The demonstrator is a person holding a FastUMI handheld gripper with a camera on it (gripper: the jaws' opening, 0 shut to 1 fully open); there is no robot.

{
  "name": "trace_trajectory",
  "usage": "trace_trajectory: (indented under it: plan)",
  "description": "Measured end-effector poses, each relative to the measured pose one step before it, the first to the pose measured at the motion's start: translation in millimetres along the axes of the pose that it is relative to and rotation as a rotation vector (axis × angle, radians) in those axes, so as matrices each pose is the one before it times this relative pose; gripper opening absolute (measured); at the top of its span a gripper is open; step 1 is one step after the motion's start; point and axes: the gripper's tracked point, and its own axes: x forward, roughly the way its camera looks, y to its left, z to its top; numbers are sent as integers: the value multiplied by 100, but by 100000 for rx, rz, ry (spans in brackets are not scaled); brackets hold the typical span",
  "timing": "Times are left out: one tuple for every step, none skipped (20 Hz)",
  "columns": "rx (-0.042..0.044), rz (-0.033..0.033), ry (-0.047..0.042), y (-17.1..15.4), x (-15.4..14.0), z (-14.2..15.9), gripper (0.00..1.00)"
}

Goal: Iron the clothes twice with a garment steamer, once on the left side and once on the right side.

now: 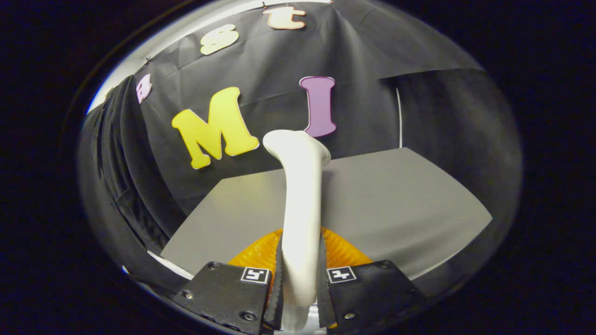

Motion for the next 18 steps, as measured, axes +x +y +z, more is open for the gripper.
trace_trajectory:
  plan:
    - [339,-863,-2341,257,-1006,231,32]
    - [564,-355,-2017,330,-1440,183,32]
    - [675,-172,-1812,507,-1296,433,32]
    - [530,-174,-1918,584,-1281,489,32]
    - [193,-333,-1834,739,-1085,612,32]
    - [30,-261,-2213,768,-1164,641,32]
    - [279,-38,-2024,782,-930,561,32]
    - [104,275,-2121,1139,-1038,514,32]
    - [104,447,-2162,1158,-969,748,32]
    - [-89,230,-2093,1224,-830,582,32]
    - [287,-8,-2003,1093,-896,601,32]
    - [371,387,-2118,1166,-739,599,32]
    - [-65,847,-1746,1358,-637,605,32]
    - [135,960,-1414,1398,-539,428,32]
    - [37,1134,-1317,1444,-542,511,32]
    - [-262,1398,-1352,1451,-535,520,32]
    - [-432,1455,-1434,1597,-413,597,32]
    - [-608,1890,-1493,1647,-424,583,32]
